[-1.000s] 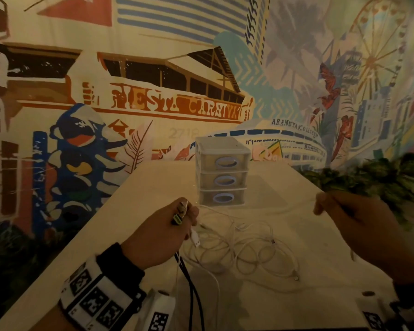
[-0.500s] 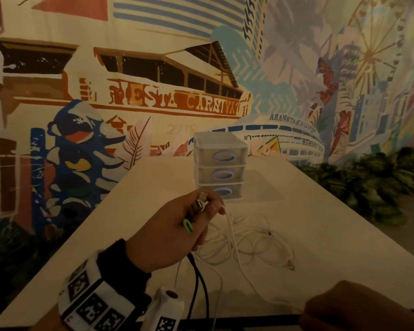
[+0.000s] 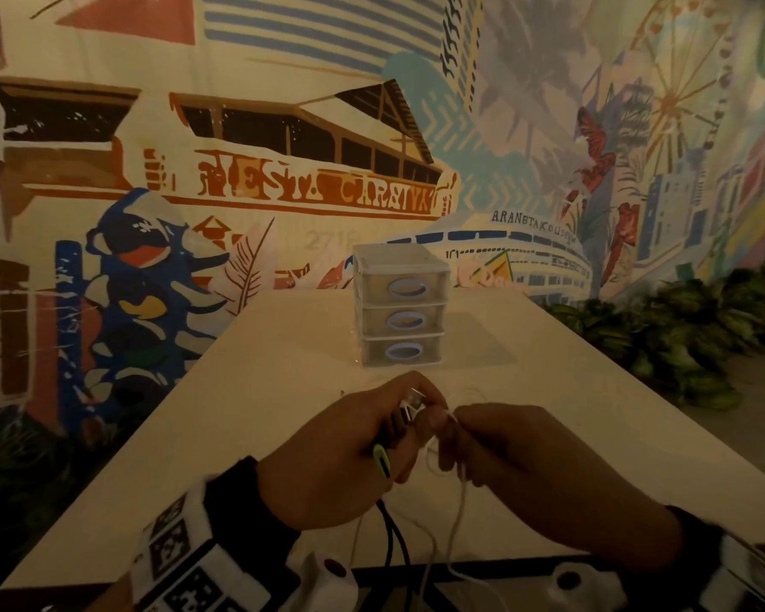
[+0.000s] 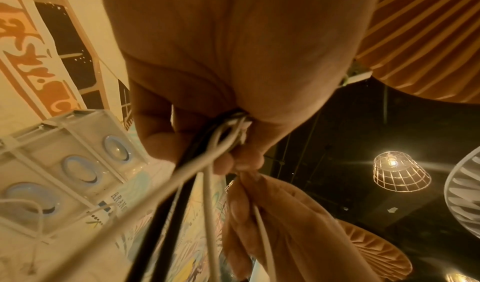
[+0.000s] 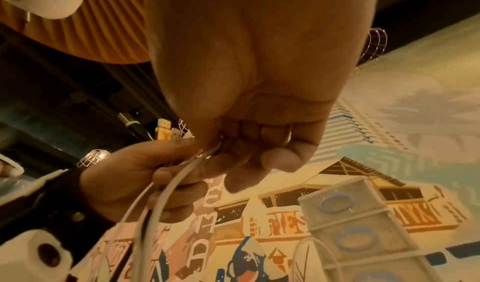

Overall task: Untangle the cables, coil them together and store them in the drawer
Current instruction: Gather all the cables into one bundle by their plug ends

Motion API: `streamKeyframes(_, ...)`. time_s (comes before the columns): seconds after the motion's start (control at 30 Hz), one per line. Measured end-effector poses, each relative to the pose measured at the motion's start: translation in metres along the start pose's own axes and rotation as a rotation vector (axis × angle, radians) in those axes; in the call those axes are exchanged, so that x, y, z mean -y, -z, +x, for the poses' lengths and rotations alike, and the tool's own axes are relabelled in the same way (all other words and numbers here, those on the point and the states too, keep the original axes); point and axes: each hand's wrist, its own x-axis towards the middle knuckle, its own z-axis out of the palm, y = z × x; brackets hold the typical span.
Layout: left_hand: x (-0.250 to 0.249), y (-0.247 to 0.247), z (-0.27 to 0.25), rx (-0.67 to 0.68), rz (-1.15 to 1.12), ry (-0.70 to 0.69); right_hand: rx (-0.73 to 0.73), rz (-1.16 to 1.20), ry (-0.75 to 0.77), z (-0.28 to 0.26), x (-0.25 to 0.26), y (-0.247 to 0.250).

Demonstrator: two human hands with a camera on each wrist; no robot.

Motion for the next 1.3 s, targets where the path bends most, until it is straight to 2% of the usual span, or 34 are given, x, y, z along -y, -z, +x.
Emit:
streamKeyframes(0.2,0.002,0.006,-0.008,-0.06,0.063,-0.006,-0.015,-0.07,-0.052,-0.009,-0.011,-0.004)
streamKeyframes(0.37,0.001,0.003,-0.004,-0.121,-0.072,-0.032,0.115,-0.17,-0.03,-0.019,-0.005,-0.022)
streamKeyframes(0.5,0.003,0.0,-0.002,-0.183,-0.149,-0.02,0.124,-0.184,-0.045,-0.023,-0.002,-0.038)
streamKeyframes(0.67,0.008,-0.007,0.0,-0.244,-0.237,0.004,0.151,-0.196,0.029,-0.016,0.003,-0.047)
streamKeyframes(0.87,0.013,-0.011,0.0,-0.174,-0.161,0.034,0.133,-0.242,0.186,-0.008,0.011,-0.057)
streamKeyframes(1.1,0.023,-0.008,0.003,-0.223,-0.112,0.081,0.109,-0.19,0.112,-0.009,0.011,-0.064)
streamKeyframes(1.2,0.022,-0.001,0.004,-0.278,-0.25,0.156,0.156,-0.118,0.065,-0.012,0.001,-0.071)
streamKeyframes(1.3,0.015,0.007,0.002,-0.255,-0.45,0.174,0.218,-0.056,-0.002,-0.016,-0.006,-0.07)
